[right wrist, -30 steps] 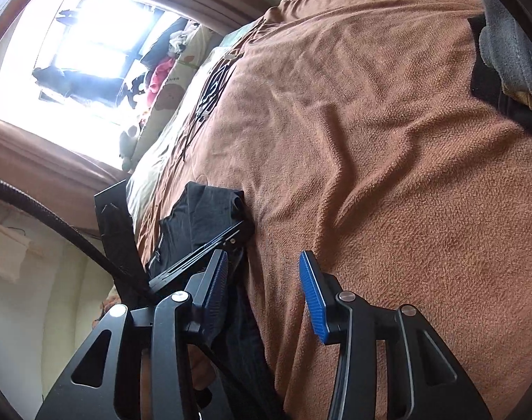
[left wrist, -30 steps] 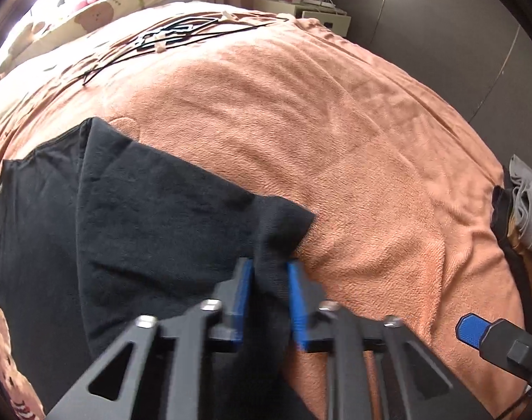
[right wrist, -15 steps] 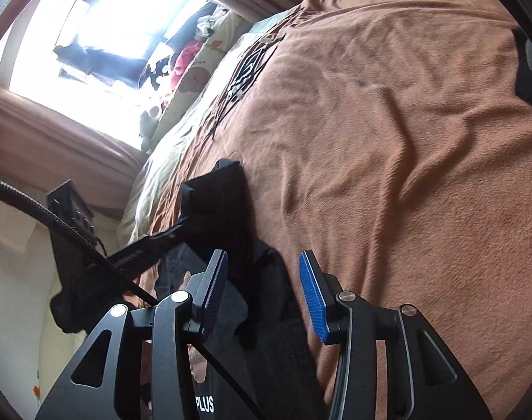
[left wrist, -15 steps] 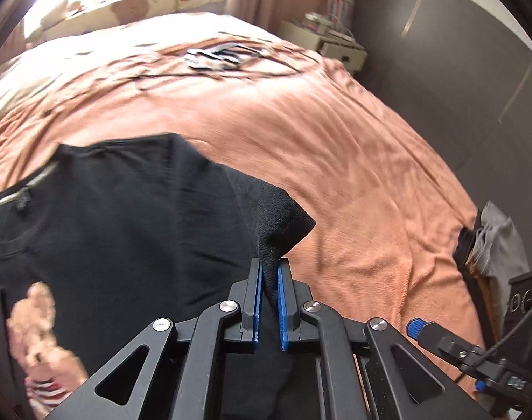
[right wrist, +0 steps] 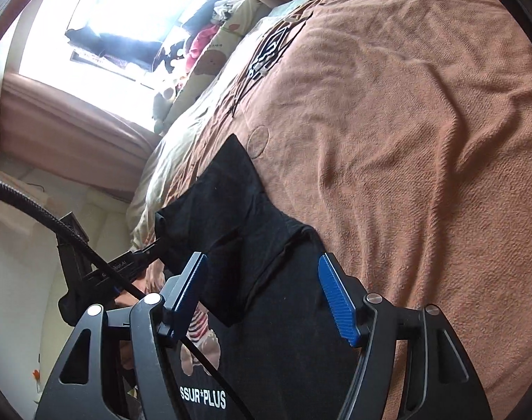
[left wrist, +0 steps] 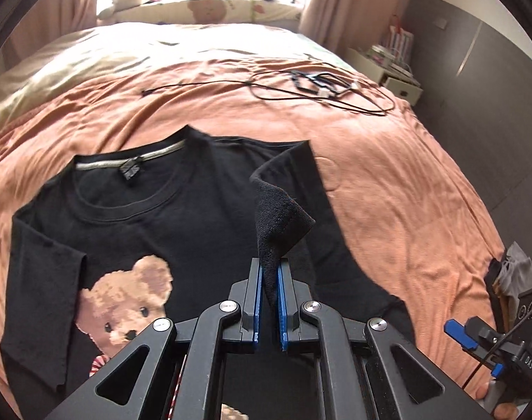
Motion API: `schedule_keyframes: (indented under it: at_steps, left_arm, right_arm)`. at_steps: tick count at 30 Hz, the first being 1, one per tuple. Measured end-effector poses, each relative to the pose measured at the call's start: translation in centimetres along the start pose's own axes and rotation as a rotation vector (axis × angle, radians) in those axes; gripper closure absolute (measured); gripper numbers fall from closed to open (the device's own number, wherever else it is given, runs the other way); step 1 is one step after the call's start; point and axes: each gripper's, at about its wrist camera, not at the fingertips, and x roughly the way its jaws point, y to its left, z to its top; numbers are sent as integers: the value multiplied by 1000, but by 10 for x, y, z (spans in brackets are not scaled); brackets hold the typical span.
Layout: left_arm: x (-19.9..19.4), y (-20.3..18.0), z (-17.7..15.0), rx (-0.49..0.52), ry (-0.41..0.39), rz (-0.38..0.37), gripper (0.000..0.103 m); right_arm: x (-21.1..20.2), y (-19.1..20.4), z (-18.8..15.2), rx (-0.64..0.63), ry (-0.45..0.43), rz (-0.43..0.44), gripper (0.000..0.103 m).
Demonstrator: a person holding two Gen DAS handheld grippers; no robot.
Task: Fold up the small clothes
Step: 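Pinch the folded side edge with the left gripper and lift it slightly, then open the left gripper and raise both grippers above the shirt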
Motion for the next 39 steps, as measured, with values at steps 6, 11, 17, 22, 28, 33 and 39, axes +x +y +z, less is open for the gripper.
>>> schedule_keyframes:
  at_steps: [6, 11, 17, 22, 28, 33, 39]
  left_arm:
    - [22, 30, -1, -41, 15, 35, 95]
    - [38, 46, -5, -49, 57, 106, 85]
    - [21, 63, -14, -90, 30, 82, 66]
    - [-15, 68, -30, -108, 18, 62, 66]
    - [-81, 80, -58, -132, -8, 47, 66]
    - [-133, 97, -88, -191, -45, 34, 66]
    - [-188, 113, -122, -219, -82, 21, 66]
  right_arm:
    - [8, 6, 1, -25, 1, -20, 39]
    - [8, 9, 1, -50, -7, -17, 39]
    - [6, 14, -1, -83, 2, -18, 39]
    - [-12, 19, -2, -122, -31, -44, 39]
    - [-34, 38, -15, -226, -60, -139, 39]
    - [-64, 69, -39, -354, -92, -213, 39]
    - [-96, 92, -80, -440, -48, -242, 39]
